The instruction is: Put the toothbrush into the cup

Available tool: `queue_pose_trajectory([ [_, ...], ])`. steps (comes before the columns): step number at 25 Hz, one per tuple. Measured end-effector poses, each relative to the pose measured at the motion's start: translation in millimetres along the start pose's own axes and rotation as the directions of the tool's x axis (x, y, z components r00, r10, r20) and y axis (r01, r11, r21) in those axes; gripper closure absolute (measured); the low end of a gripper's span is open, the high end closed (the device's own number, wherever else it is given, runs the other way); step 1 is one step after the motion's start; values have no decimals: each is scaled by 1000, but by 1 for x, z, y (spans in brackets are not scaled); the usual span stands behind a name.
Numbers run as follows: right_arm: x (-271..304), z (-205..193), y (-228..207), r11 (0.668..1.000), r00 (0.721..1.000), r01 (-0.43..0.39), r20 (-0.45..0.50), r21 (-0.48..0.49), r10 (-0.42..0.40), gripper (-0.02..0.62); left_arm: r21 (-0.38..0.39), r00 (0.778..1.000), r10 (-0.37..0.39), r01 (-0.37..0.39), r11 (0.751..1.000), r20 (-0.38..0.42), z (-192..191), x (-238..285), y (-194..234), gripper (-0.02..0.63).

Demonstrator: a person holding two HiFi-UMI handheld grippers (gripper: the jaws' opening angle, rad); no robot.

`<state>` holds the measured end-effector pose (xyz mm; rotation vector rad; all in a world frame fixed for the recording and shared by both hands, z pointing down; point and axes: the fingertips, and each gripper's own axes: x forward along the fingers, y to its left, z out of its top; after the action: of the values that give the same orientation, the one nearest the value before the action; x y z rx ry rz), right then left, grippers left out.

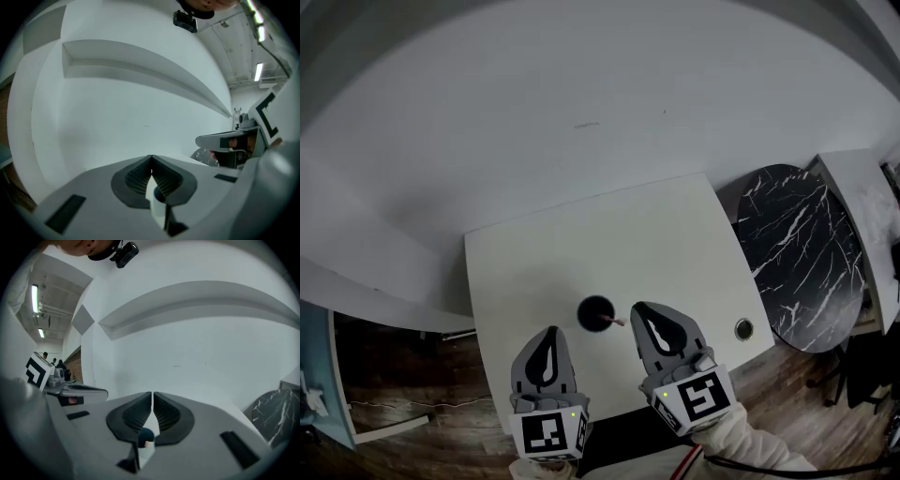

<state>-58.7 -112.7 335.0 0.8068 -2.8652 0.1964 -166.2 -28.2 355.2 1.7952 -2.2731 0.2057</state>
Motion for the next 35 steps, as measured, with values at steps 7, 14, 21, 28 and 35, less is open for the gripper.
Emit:
queue_pose_trajectory([
  [7,-27,37,5,1000,999,-13,42,3,13,578,18,999,10,-11,1000,47,37,-26,-6,597],
  [14,-51,56,5,1000,998,-13,60,7,12,589,43,995,15,-19,999,94,61,-50,-15,597],
  [21,-71,77,1,1000,996,-9,89,3,8,589,54,992,20,-27,998,126,78,-69,-23,597],
  [28,-78,88,2,1000,993,-10,114,-9,11,589,55,988,38,-46,997,153,92,-79,-22,597],
  [35,-81,94,6,1000,992,-15,123,-22,18,591,49,986,45,-54,997,160,92,-83,-22,597],
])
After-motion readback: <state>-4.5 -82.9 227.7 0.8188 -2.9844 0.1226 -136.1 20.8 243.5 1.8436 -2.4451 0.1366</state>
